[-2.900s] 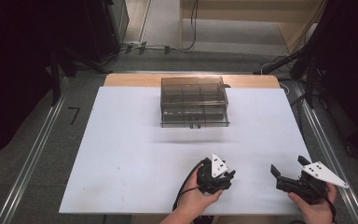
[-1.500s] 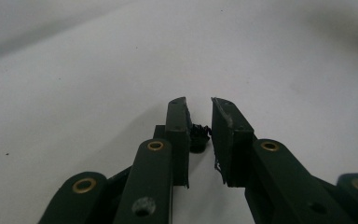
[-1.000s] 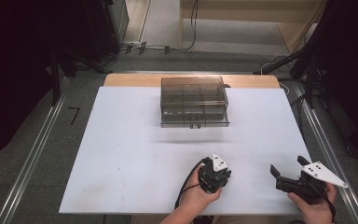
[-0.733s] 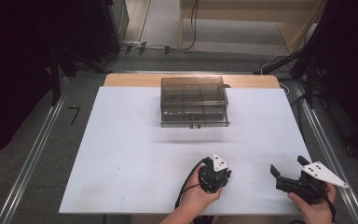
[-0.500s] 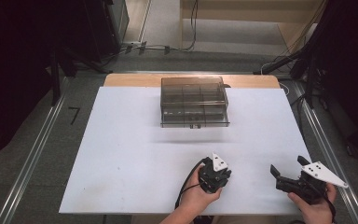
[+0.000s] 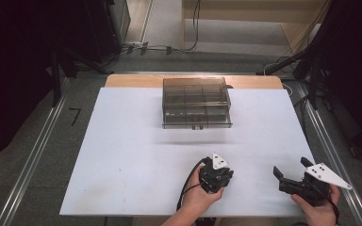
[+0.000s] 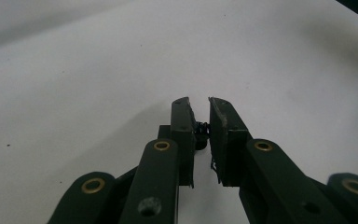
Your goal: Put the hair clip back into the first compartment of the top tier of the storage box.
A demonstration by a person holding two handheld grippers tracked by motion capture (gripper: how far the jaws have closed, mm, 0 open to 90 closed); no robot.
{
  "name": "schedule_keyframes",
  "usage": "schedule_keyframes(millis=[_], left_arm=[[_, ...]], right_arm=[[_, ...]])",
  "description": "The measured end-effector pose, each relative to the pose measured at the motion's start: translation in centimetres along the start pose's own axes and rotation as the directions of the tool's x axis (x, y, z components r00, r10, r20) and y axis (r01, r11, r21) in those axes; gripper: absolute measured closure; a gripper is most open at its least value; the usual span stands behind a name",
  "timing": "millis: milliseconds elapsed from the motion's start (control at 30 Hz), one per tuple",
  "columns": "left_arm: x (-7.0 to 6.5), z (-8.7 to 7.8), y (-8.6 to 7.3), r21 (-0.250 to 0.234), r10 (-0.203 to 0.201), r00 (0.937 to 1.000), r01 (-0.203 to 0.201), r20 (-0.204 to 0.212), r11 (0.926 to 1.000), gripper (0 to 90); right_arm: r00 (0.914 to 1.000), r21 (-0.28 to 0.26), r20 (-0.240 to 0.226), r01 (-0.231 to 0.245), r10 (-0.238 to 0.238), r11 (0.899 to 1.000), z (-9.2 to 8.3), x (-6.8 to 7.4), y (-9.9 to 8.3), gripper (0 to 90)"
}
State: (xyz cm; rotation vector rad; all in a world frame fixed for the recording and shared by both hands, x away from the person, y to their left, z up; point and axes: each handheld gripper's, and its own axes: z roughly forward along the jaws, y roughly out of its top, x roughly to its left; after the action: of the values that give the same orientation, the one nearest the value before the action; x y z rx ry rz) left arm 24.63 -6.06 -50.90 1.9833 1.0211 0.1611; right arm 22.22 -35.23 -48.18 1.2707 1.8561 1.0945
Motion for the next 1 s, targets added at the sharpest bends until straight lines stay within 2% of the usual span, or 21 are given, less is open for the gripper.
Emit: schedule_keyframes(millis=[200, 433, 600, 833, 1000], left_arm=[[0.4, -0.3, 0.3, -0.003, -0.039, 0.9992, 0.039, 0.009, 0.9992, 80.4], [1.3, -0.9, 0.6, -0.021, -0.11, 0.9935, 0.11, 0.031, 0.9937, 80.4], [1.9, -1.4, 0.8, -0.037, -0.157, 0.9869, 0.158, 0.037, 0.9867, 80.4], [2.7, -2.3, 1.5, -0.065, -0.185, 0.9821, 0.187, 0.035, 0.9802, 80.4], [3.0, -3.0, 1.8, -0.076, -0.188, 0.9819, 0.189, 0.027, 0.979, 80.4]], right_arm=[[1.0, 0.001, 0.0, -0.001, 0.001, 1.0, 0.0, 0.0, 0.0, 0.0], [1.0, 0.001, 0.0, -0.003, 0.003, 1.0, 0.0, 0.0, 0.0, 0.0], [1.0, 0.004, -0.001, -0.001, 0.001, 1.0, 0.1, 0.0, 0.0, 0.0], [1.0, 0.004, -0.001, -0.001, 0.001, 1.0, 0.1, 0.0, 0.0, 0.0], [1.0, 0.004, 0.0, 0.0, 0.0, 1.0, 0.1, 0.0, 0.0, 0.0]])
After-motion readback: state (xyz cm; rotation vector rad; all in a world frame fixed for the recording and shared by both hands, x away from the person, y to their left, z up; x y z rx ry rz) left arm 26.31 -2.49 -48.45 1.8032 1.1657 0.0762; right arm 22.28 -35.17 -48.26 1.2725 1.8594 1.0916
